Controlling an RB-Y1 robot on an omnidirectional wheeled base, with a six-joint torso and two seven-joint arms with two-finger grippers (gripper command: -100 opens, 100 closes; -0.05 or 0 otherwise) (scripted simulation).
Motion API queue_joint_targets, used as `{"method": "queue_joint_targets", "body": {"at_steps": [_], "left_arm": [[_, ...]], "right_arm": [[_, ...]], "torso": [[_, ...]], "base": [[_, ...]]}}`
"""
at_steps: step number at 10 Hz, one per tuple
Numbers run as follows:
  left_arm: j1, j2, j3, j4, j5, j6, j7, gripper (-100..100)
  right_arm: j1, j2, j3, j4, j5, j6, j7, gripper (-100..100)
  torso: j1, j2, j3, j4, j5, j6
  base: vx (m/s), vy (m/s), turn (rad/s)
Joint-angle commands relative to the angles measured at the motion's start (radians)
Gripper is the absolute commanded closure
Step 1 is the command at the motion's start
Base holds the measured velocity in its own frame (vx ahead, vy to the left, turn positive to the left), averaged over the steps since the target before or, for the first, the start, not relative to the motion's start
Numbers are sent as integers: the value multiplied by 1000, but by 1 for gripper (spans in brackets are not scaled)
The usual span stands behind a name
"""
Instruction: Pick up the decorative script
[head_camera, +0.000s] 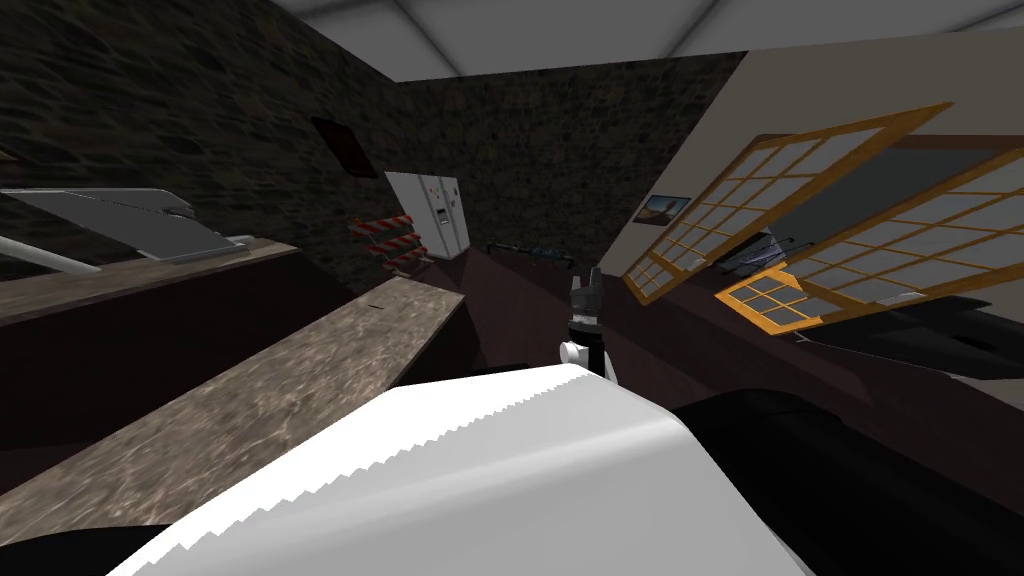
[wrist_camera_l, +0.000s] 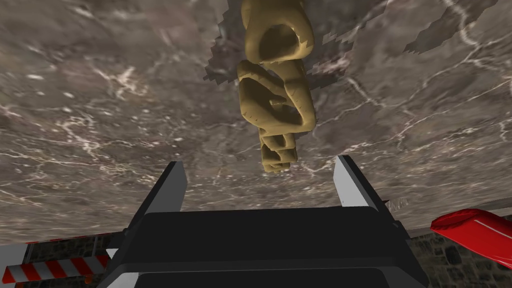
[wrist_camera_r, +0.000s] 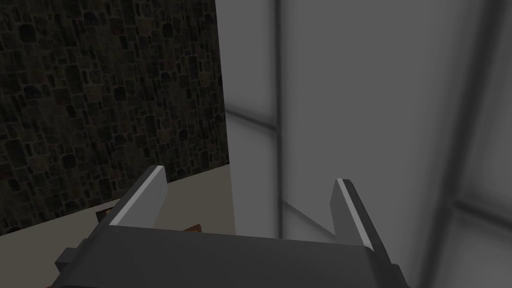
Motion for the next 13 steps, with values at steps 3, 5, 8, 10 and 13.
{"method": "queue_joint_targets", "body": {"at_steps": [3,5,8,10,13], "left_arm": [[30,22,10,-79,45,70,3,-100],[50,37,16,-127,74,112,5,-100],[90,68,29,-213,133,182,10,-100],[110,83,35,-270,163,232,13,-100],[130,98,41,-338,193,281,15,-100]], "right_arm": [[0,0,0,0,0,0,0,0],[0,0,0,0,0,0,0,0],[0,0,0,0,0,0,0,0],[0,0,0,0,0,0,0,0],[0,0,0,0,0,0,0,0]], "torso": [[1,-3,-2,0,0,-1],[1,-2,-1,0,0,-1],[0,0,0,0,0,0],[1,2,1,1,0,-1],[1,0,0,0,0,-1]], "base": [[-83,1,-83],[-90,-3,-155],[-133,-14,-186],[-133,-1,-158],[-105,-16,-123]]}}
